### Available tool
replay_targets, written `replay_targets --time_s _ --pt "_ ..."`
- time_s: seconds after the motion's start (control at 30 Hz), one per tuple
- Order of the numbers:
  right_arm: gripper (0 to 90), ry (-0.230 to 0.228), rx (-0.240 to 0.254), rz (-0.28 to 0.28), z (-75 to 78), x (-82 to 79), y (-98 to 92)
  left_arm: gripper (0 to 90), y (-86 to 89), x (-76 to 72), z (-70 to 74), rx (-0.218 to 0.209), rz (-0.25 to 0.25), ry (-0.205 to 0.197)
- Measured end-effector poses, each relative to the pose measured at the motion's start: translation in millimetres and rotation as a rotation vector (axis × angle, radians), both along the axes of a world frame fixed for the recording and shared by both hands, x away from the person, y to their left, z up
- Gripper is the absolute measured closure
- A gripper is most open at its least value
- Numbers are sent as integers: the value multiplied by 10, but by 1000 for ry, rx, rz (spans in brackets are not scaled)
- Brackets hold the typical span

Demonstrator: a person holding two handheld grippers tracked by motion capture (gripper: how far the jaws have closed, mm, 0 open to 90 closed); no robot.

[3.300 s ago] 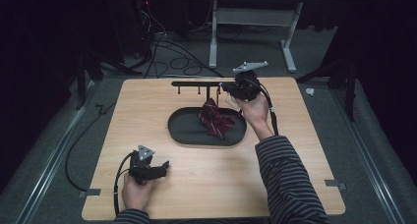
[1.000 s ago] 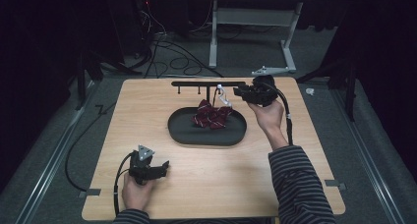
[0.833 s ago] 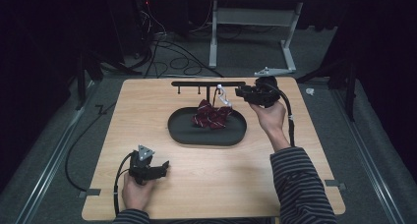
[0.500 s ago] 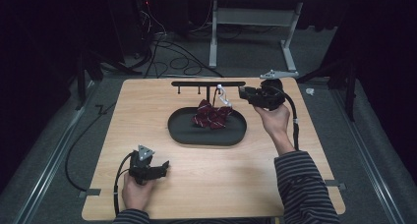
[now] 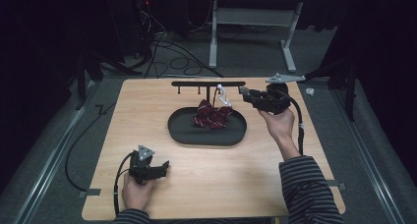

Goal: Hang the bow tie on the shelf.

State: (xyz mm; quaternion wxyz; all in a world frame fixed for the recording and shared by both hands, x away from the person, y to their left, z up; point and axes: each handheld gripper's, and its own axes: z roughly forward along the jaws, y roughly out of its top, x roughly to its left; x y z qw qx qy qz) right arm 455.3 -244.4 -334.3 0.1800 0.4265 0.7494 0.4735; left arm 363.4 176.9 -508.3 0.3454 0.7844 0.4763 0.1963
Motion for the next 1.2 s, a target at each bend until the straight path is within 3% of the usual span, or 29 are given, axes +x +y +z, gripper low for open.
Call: replay_targets --time_s 1.2 --pt "599 -8 37 -61 -90 -306 -406 159 0 0 0 0 0 0"
